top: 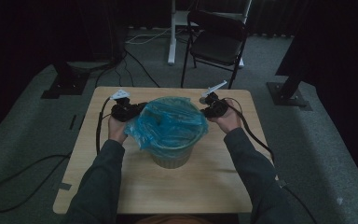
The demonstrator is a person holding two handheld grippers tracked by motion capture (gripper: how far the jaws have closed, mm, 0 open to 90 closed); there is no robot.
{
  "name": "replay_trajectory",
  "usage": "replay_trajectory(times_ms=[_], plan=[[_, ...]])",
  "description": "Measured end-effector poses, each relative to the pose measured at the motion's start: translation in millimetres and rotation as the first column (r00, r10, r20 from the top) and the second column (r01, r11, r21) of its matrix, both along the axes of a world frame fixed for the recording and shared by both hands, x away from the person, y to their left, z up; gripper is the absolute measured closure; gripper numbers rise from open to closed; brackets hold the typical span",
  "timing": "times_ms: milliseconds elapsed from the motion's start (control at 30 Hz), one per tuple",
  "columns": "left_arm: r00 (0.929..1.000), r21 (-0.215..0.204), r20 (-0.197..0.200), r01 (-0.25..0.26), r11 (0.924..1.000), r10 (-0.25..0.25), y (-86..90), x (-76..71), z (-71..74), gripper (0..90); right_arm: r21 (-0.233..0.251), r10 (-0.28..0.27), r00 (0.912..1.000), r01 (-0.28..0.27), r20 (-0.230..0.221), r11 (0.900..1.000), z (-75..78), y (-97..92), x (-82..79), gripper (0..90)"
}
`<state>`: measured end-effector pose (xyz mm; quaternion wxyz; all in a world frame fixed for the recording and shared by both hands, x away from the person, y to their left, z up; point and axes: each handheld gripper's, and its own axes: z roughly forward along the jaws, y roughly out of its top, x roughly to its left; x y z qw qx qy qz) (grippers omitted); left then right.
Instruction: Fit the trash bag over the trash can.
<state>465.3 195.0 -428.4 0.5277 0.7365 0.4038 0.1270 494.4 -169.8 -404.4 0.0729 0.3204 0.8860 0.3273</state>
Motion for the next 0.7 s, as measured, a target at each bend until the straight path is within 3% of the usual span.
replay_trajectory(times_ms=[333,400,500,633,700], plan=[[0.9999,0.005,-0.003,-0.013,0.9999,0.013,8.9,-5.9,-1.9,79.9,0.007,-0.017,0.9998,0.017,-0.008,0.9998,-0.2,-17.6,-9.8,90.0],[0.9996,-0.018,0.002,-0.028,0.9994,0.028,14.0,-7.4,0.3,76.1,-0.014,-0.026,0.9997,0.026,0.004,0.9996,0.2,-20.4,-11.9,90.0],[0.9978,-0.053,0.011,-0.064,0.9965,0.065,24.0,-10.3,5.1,73.1,0.002,-0.033,0.9994,0.033,0.013,0.9994,2.3,-25.8,-14.7,89.3],[0.9962,-0.072,0.035,-0.078,0.9944,0.08,31.9,-16.1,14.3,69.4,0.034,-0.046,0.9984,0.045,0.033,0.9984,8.8,-31.4,-18.3,76.5],[0.9961,-0.074,0.047,-0.071,0.9948,0.074,33.1,-19.9,18.7,68.8,0.045,-0.044,0.9982,0.042,0.041,0.9981,10.9,-32.5,-19.2,74.5]])
